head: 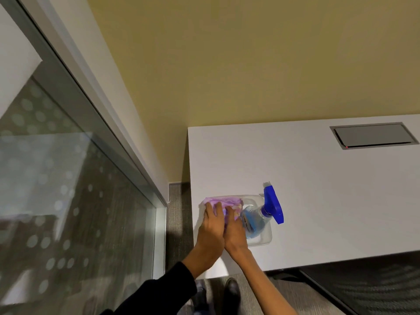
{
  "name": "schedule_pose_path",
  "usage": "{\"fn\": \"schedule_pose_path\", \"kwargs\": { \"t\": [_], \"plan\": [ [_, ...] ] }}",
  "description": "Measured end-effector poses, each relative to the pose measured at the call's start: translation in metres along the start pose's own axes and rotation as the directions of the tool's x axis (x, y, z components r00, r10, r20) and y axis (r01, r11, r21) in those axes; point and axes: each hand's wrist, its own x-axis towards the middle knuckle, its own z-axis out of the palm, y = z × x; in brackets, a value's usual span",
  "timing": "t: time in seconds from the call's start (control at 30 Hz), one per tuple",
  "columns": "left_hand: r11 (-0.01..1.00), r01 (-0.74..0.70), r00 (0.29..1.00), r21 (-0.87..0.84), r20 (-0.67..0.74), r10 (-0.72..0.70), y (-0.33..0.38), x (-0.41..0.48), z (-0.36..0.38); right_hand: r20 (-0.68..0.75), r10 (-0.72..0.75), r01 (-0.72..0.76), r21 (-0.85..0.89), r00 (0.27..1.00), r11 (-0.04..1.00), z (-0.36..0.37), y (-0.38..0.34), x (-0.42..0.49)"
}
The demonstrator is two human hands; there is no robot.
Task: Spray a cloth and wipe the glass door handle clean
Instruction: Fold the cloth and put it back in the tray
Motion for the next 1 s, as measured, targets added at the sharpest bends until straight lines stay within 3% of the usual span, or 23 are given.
{"fn": "schedule_pose_path", "kwargs": {
  "t": [0.07, 0.13, 0.23, 0.33, 0.4, 0.53, 0.87, 1.0],
  "plan": [
    [0.996, -0.085, 0.994, 0.003, -0.065, 0.085, 0.006, -0.001, -0.001, 0.111, 0.056, -0.037, -0.169, 0.992, 0.985, -0.012, 0.005, -0.001],
    [0.977, -0.206, 0.974, 0.056, -0.087, 0.21, 0.002, 0.006, 0.007, 0.03, 0.119, -0.104, -0.311, 0.992, 0.945, -0.023, 0.005, -0.006],
    [0.94, -0.315, 0.947, 0.132, -0.017, 0.32, -0.009, 0.01, 0.011, -0.016, 0.029, -0.032, -0.34, 0.999, 0.94, -0.021, 0.003, -0.011],
    [0.919, -0.277, 0.959, 0.28, 0.133, 0.249, -0.017, 0.018, 0.019, 0.081, 0.01, 0.016, -0.317, 0.997, 0.948, -0.014, 0.006, 0.0],
    [0.886, -0.223, 0.956, 0.406, 0.267, 0.119, -0.023, 0.022, 0.024, 0.127, 0.052, -0.004, -0.354, 0.991, 0.935, -0.008, 0.014, 0.009],
    [0.809, -0.22, 0.885, 0.545, 0.461, -0.069, -0.017, 0.034, 0.026, 0.146, 0.106, -0.025, -0.473, 0.984, 0.88, 0.001, 0.024, 0.017],
    [0.732, -0.262, 0.783, 0.628, 0.582, -0.219, -0.01, 0.048, 0.034, 0.163, 0.139, -0.031, -0.538, 0.977, 0.843, 0.013, 0.036, 0.032],
    [0.736, -0.247, 0.795, 0.63, 0.566, -0.218, -0.015, 0.049, 0.041, 0.178, 0.138, -0.017, -0.553, 0.974, 0.833, 0.014, 0.035, 0.035]
  ]
}}
